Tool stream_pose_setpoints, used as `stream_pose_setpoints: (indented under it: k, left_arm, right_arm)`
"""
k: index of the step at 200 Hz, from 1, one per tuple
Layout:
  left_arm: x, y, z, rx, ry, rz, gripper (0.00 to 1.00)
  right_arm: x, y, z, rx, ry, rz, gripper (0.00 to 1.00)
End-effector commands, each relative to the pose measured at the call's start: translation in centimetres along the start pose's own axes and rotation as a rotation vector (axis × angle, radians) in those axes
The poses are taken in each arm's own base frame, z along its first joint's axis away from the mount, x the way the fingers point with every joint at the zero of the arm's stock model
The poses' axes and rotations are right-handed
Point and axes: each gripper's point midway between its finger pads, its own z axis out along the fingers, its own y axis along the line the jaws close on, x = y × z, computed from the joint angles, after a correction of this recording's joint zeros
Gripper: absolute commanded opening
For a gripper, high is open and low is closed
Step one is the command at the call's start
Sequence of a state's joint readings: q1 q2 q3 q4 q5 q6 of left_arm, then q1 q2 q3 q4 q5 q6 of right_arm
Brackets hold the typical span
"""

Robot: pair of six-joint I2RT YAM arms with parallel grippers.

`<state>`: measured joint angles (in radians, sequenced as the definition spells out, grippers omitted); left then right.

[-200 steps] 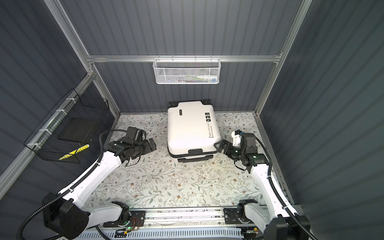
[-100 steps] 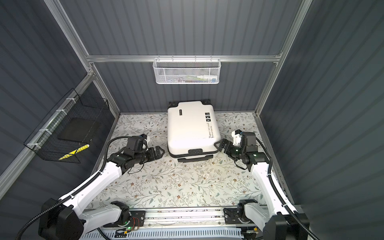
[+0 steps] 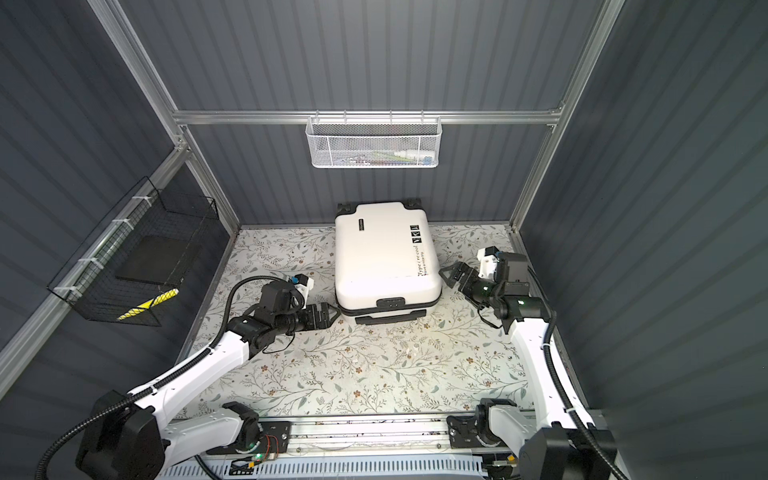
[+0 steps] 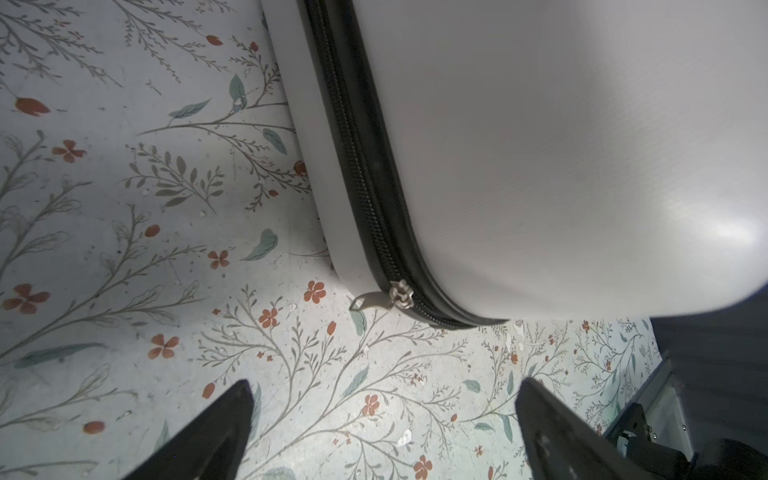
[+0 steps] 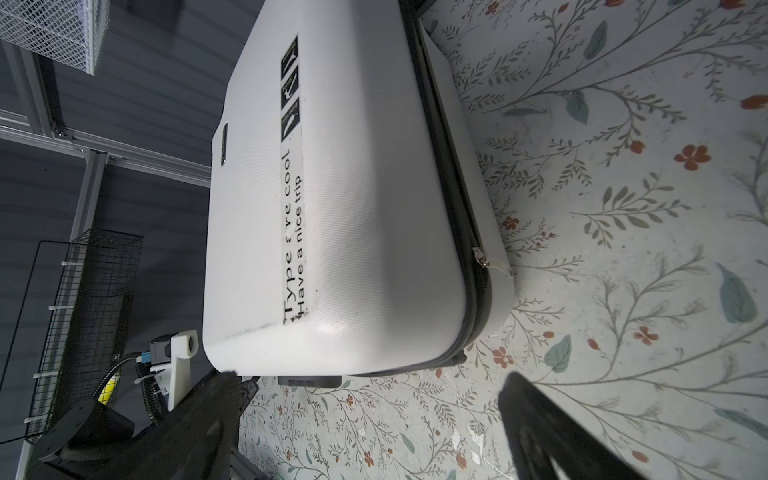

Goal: Pack the luggage
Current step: 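Move the left gripper down toward the zipper pull at the suitcase's near corner, then lower the open left gripper around the silver zipper pull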

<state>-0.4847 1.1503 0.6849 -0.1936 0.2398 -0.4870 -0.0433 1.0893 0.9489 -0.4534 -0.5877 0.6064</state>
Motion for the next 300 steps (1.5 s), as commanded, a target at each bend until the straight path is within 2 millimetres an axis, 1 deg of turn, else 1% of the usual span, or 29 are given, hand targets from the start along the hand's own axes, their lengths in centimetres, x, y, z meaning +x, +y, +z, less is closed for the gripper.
stream_pose_setpoints:
  k: [1, 18, 23, 42, 90, 110, 136, 171, 196, 224, 259, 300]
  left_arm:
    - [0.2, -0.3, -0.2, 0.018, -0.024, 0.072, 0.99]
    - [0.6, 0.0, -0.1, 0.007, -0.022, 0.09, 1.0]
    - [0.7, 0.1, -0.1, 0.003, -0.023, 0.094, 1.0]
    - [0.6, 0.6, -0.3, -0.023, -0.036, 0.101, 1.0]
    - [-0.1, 3.7, -1.2, -0.211, -0.073, 0.038, 1.0]
    - [0.0, 4.2, -1.1, -0.241, -0.065, 0.028, 1.0]
    - [0.4, 3.9, -0.1, -0.212, -0.033, 0.046, 1.0]
    - [0.6, 3.4, 0.8, -0.171, -0.019, 0.07, 0.95]
    - [0.2, 2.9, 0.8, -0.147, -0.03, 0.095, 0.92]
    - [-0.2, 1.9, 0.7, -0.096, -0.047, 0.135, 0.92]
    - [-0.3, 1.6, 0.9, -0.072, -0.071, 0.166, 0.93]
    - [-1.3, 0.9, 0.4, -0.024, -0.17, 0.217, 0.92]
  right_arm:
    - [-0.7, 1.2, 0.1, -0.049, 0.004, 0.007, 0.99]
    - [-0.9, 1.6, 0.0, -0.067, 0.0, 0.011, 0.99]
    - [-0.9, 1.0, 0.7, -0.057, 0.018, 0.028, 0.99]
    - [-0.9, 0.9, 0.9, -0.057, 0.02, 0.036, 0.99]
    - [-0.9, 1.0, 1.1, -0.067, 0.026, 0.053, 0.99]
    - [-1.0, 0.9, 1.2, -0.063, 0.026, 0.057, 0.99]
    - [-1.5, 1.3, 1.4, -0.081, 0.013, 0.049, 0.99]
    - [-1.7, 1.2, 1.8, -0.085, 0.022, 0.052, 0.99]
    - [-1.9, 1.3, 2.1, -0.088, 0.026, 0.055, 0.99]
    - [-2.1, 1.2, 2.6, -0.096, 0.031, 0.066, 0.99]
    - [-2.1, 1.1, 3.0, -0.108, 0.042, 0.074, 0.99]
    - [-1.8, 0.8, 3.5, -0.111, 0.057, 0.08, 0.99]
